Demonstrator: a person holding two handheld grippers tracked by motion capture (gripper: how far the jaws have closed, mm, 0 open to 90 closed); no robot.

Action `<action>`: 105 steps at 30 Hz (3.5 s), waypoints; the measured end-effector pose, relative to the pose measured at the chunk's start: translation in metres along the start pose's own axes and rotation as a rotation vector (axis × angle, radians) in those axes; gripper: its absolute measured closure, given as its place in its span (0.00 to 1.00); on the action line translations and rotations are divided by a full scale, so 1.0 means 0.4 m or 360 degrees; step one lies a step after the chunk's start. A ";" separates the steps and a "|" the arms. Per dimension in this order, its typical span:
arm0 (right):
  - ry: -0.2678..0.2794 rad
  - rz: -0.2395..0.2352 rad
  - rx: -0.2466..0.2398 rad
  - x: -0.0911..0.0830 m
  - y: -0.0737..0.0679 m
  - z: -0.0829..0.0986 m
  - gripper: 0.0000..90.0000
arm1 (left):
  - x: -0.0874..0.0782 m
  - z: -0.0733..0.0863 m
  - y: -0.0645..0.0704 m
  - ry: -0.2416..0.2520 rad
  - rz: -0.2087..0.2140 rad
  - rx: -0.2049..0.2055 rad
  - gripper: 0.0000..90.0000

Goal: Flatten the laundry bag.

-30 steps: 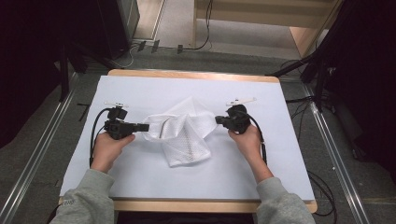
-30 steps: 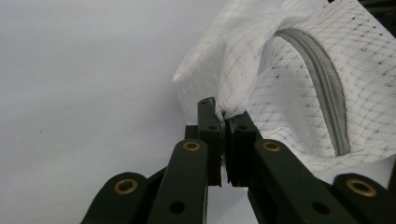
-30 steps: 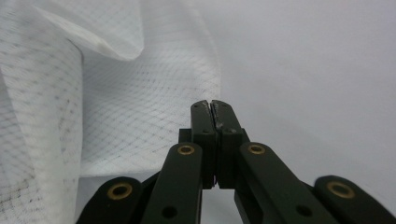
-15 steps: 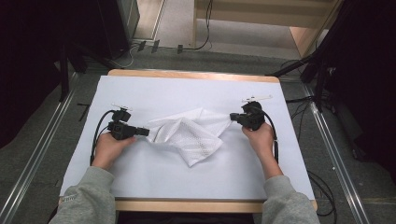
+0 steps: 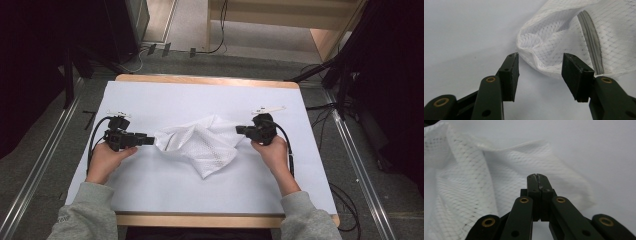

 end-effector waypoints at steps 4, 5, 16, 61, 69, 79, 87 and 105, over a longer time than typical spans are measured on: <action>-0.0102 -0.0119 -0.0040 0.058 -0.045 0.022 1.00 | -0.011 -0.005 -0.003 0.0032 -0.0001 -0.0003 0.53; -0.0117 -0.0151 -0.0045 0.067 -0.060 0.025 1.00 | -0.013 -0.005 -0.004 0.0031 -0.0004 -0.0003 0.53; -0.0139 -0.0351 -0.0206 0.062 -0.255 0.046 1.00 | -0.024 -0.011 0.008 0.0048 -0.0028 0.0032 0.52; -0.0078 0.0009 -0.0079 -0.040 -0.151 0.114 0.92 | 0.224 -0.112 -0.030 -0.0211 -0.0116 0.0361 0.89; -0.0091 0.0107 -0.0021 -0.014 -0.099 0.128 0.75 | 0.179 -0.126 -0.055 -0.0068 0.0014 0.0060 0.99; -0.0080 0.0171 -0.0008 0.053 -0.103 0.116 0.56 | 0.175 -0.108 -0.085 -0.0074 0.0024 -0.0056 0.99; -0.0022 0.0246 -0.0051 0.096 -0.114 0.084 0.79 | 0.174 -0.101 -0.078 -0.0092 0.0051 -0.0055 0.99; 0.0083 0.0278 0.0052 -0.015 0.007 0.004 1.00 | 0.161 -0.111 -0.051 -0.0033 0.0230 -0.0141 0.99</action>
Point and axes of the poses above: each handheld gripper's, and its own axes: x roughly forward along the jaws, z roughly out of its underside, y roughly to its right, the point moved 9 cm from there along x, roughly forward along the jaws, and after that the axes turned 7 degrees about z, right-handed, at the moved point
